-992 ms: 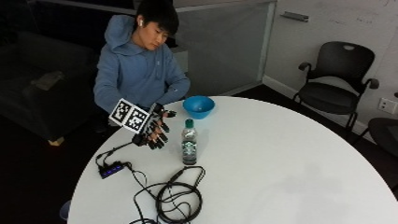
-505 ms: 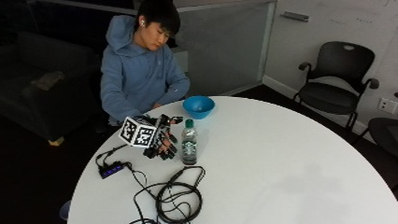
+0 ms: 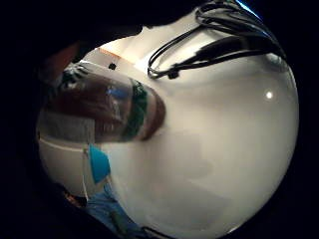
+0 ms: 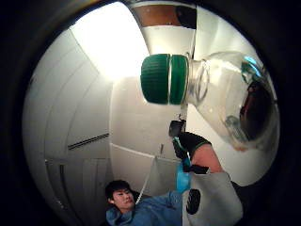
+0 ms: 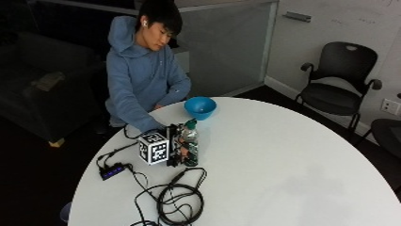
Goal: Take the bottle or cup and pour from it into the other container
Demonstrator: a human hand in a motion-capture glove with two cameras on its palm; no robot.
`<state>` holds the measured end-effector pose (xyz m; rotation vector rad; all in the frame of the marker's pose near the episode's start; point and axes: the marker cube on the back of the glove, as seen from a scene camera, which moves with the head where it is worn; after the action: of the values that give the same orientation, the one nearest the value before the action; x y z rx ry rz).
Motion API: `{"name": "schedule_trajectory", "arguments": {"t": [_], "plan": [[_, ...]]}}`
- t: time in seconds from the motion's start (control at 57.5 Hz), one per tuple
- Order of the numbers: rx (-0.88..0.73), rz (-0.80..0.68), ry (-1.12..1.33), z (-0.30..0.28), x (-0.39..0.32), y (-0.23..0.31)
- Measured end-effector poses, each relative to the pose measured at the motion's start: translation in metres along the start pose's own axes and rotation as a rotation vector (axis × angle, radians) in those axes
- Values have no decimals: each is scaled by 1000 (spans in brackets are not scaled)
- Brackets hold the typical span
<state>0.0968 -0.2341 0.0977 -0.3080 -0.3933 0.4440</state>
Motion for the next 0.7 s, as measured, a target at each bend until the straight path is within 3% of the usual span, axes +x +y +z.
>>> {"name": "schedule_trajectory", "arguments": {"t": [0.278,0.539,0.696], "plan": [[158,-76,-19,24,1,-6],[-5,-100,56,32,-28,-2],[-208,-156,163,42,-61,14]]}}
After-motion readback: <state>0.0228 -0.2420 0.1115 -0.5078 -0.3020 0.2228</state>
